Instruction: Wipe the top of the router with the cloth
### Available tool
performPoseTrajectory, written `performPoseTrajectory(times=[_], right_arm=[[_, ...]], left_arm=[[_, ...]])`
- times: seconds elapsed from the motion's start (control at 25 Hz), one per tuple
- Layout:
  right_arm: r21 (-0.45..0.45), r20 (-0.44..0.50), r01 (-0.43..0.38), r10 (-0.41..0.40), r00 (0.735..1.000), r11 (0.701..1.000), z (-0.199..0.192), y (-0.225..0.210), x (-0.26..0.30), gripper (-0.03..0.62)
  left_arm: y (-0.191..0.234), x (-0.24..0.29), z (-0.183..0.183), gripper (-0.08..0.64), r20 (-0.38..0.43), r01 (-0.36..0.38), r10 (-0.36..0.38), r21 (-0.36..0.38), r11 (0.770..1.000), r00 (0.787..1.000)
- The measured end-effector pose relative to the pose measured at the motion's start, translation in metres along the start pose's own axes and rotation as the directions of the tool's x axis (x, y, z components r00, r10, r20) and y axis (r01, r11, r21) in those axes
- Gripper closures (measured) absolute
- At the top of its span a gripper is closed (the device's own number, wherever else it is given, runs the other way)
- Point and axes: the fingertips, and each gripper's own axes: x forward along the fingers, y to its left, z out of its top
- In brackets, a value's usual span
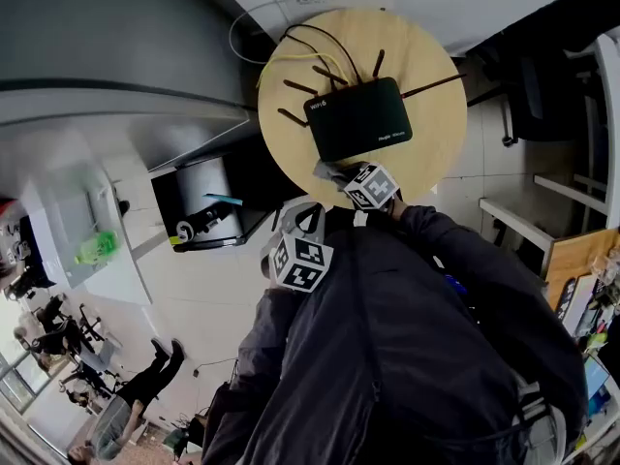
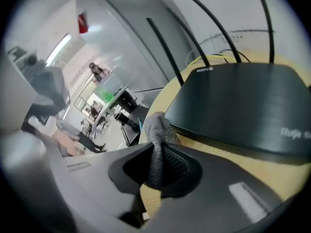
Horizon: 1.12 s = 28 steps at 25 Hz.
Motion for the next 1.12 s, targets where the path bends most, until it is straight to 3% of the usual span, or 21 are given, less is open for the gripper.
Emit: performPoseTrajectory(times=[0.12, 0.24, 0.64, 1.12], right_arm=[[0.237, 0.084, -0.035, 0.015, 0.996, 0.971, 0.007, -0.009, 0.010, 0.558], [0.382, 0.131, -0.046, -0.005, 0.991, 0.923, 0.006, -0.021, 0.013, 0.558], [0.488, 0.156, 0.022, -0.112, 0.981, 0.873, -0.009, -0.065, -0.019, 0.558], [0.541, 0.148, 0.163, -0.284, 0.947, 0.825, -0.056, -0.163, -0.120, 0.558]], left_arm=[[0.005, -0.005, -0.014, 0.560, -0.013, -0.002, 0.002, -0.004, 1.000, 1.000], [0.009, -0.008, -0.020, 0.560, -0.011, -0.003, 0.003, -0.008, 1.000, 1.000], [0.012, 0.001, 0.004, 0.560, 0.014, 0.024, -0.025, 0.059, 0.998, 1.000], [-0.013, 0.028, 0.055, 0.560, 0.011, 0.069, -0.071, 0.150, 0.986, 0.997]])
